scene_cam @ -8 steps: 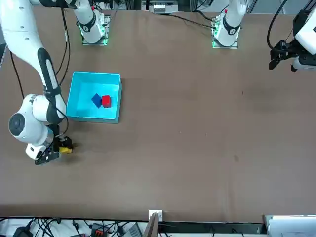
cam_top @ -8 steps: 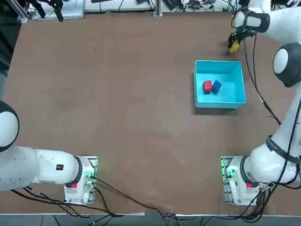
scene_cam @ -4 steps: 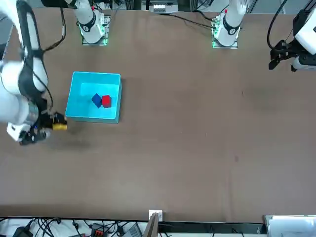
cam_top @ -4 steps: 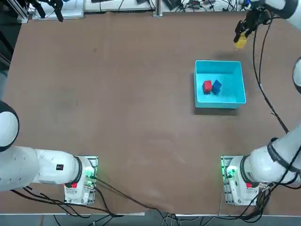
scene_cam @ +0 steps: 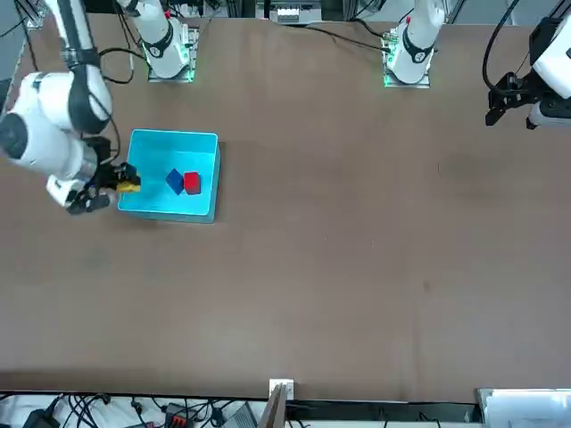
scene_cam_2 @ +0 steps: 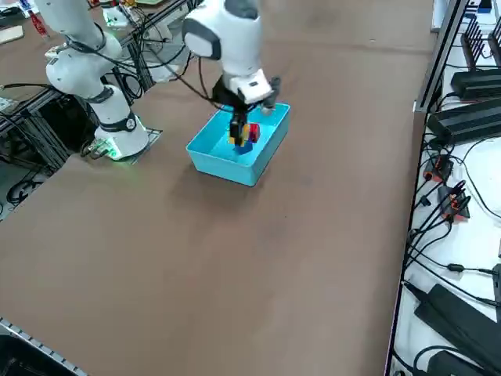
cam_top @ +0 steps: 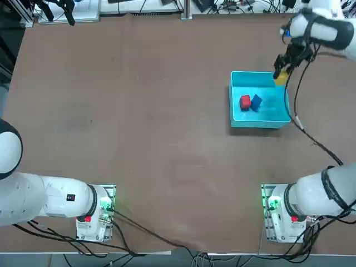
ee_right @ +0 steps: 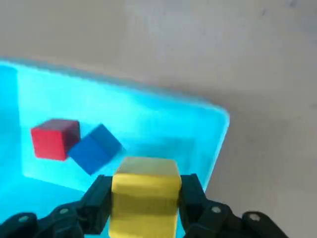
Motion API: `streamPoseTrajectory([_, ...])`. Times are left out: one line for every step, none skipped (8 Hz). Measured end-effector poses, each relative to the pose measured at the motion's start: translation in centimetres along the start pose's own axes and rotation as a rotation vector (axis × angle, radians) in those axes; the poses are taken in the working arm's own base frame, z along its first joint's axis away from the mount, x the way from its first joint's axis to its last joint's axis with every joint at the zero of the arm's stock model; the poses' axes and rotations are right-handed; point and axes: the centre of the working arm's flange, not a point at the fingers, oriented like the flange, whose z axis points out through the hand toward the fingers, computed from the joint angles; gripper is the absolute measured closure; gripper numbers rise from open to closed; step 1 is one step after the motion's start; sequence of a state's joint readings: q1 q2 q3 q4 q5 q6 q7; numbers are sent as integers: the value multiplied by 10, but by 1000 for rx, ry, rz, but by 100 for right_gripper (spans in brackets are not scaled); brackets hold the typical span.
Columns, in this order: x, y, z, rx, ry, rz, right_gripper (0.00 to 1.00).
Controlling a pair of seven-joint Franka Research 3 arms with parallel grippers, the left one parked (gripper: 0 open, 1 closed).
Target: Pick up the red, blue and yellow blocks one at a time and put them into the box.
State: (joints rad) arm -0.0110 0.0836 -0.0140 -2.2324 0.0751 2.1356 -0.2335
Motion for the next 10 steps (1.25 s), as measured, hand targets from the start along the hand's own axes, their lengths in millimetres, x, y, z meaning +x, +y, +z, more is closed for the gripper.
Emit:
streamPoseTrajectory([-15,-1,17,-1,-4,3,28])
streamPoseTrajectory([-24,-2,26,-1,-10,4,28])
streamPoseTrajectory([-28,-3,28,0,-13,4,28])
streamPoseTrajectory([-30,-3,28,0,-14,4,28])
streamPoseTrajectory([-31,-3,29,0,-17,5,28])
streamPoseTrajectory([-32,-4,31,1,-20,5,25])
streamPoseTrajectory([-32,-4,31,1,-21,5,23])
streamPoseTrajectory([-32,-4,31,1,-21,5,17])
streamPoseTrajectory([-33,-4,31,3,-28,4,2])
streamPoseTrajectory([-35,-4,30,6,-41,4,2])
